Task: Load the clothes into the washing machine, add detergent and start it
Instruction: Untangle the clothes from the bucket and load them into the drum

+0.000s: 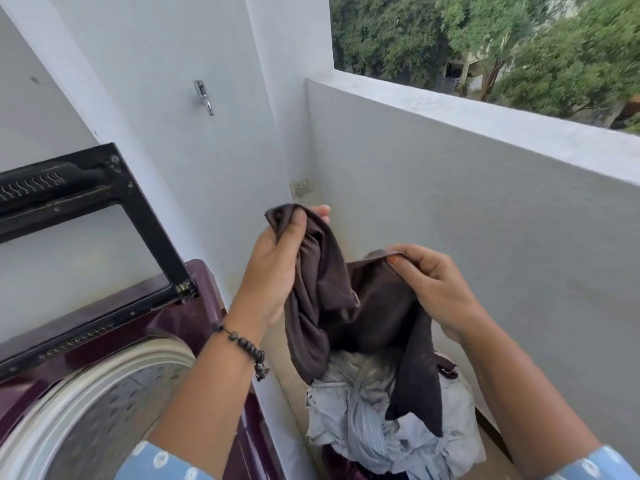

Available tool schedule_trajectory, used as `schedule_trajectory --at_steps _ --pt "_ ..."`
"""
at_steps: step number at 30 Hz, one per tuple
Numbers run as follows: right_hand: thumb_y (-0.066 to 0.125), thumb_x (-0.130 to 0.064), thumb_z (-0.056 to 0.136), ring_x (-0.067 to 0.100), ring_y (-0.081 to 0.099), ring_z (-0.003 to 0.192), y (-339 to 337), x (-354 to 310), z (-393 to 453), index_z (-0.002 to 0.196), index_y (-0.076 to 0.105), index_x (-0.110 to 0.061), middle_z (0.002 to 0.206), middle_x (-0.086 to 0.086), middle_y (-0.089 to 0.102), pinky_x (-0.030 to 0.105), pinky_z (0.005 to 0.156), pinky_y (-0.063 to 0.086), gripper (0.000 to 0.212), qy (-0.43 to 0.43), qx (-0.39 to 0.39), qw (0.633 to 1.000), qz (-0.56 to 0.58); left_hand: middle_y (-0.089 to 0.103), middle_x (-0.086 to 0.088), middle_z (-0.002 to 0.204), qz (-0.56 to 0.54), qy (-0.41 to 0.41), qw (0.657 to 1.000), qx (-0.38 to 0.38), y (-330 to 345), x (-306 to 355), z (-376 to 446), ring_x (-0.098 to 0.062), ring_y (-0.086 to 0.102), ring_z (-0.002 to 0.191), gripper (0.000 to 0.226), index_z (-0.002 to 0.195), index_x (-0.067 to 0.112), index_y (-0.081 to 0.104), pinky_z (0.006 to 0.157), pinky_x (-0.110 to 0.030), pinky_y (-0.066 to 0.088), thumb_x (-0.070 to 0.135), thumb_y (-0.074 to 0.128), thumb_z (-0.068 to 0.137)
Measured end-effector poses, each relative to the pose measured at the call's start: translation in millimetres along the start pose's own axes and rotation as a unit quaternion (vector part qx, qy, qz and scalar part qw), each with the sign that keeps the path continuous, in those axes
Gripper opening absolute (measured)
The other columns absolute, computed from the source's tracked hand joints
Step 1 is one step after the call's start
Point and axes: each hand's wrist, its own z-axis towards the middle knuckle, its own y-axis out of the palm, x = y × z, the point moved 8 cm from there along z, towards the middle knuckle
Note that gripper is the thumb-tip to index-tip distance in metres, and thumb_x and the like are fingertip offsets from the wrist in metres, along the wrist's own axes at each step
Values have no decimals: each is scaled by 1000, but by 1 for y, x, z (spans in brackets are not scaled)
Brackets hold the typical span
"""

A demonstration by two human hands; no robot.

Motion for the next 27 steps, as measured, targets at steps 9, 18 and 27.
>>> schedule_trajectory --at_steps 9,18,27 --pt "57 2 91 15 67 84 44 -45 -11 101 69 -12 90 10 73 28 80 53 20 -61 -78 995 25 68 -5 121 95 -32 984 -144 46 -46 -25 -17 64 116 90 127 12 54 98 -31 51 64 82 59" --pt "59 -20 96 18 51 63 20 -6 -5 81 59 -13 66 9 64 33 59 38 17 -6 -61 997 -48 77 2 91 262 9 959 -109 25 -20 -7 -14 72 91 21 100 15 74 86 -40 56 23 78 82" --pt "62 -23 95 11 67 80 16 89 -24 90 71 -8 89 9 75 30 78 51 18 133 -225 946 -193 68 8 58 -37 54 991 114 -13 28 7 -6 66 57 21 80 13 59 59 -21 55 8 50 99"
